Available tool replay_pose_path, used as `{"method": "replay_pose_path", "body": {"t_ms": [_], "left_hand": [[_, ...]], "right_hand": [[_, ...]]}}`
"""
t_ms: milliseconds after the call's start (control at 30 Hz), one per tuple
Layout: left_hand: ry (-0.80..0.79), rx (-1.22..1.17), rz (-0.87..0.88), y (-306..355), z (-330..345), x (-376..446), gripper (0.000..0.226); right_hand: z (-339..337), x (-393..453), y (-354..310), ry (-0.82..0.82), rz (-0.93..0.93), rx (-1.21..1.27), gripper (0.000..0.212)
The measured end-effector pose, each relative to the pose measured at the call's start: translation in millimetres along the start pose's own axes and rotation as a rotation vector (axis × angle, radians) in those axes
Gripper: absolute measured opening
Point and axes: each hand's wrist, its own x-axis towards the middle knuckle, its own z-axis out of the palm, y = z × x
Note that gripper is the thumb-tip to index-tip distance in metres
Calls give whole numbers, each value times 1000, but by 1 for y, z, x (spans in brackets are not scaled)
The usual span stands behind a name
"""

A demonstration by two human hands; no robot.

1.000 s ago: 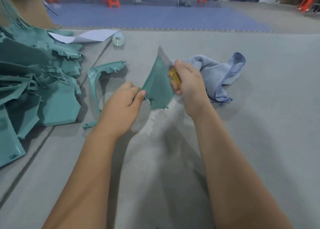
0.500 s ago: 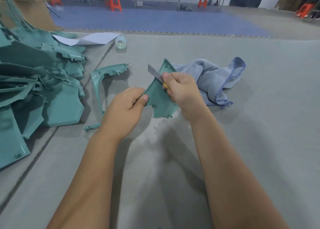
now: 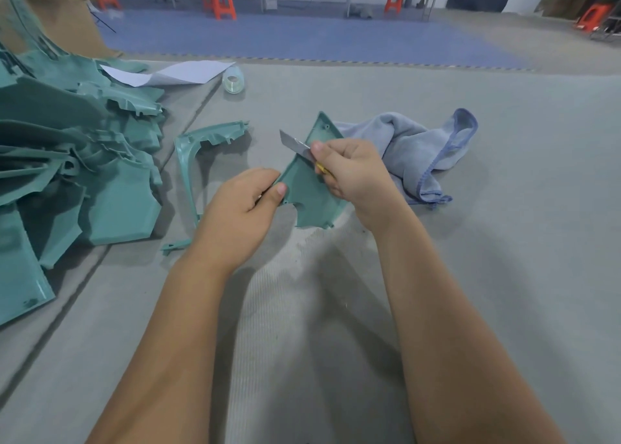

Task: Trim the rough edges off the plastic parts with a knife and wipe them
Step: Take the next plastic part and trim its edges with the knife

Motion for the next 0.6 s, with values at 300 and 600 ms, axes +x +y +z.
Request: {"method": "replay_pose_path", "body": {"t_ms": [300,600], "left_hand": [[16,26,12,-1,0,-2,33],[26,40,-11,0,0,-1,33]], "right_hand": [[-4,8,-15,249,10,-245,37],[-7,10,-23,223,66,-219,38]]}}
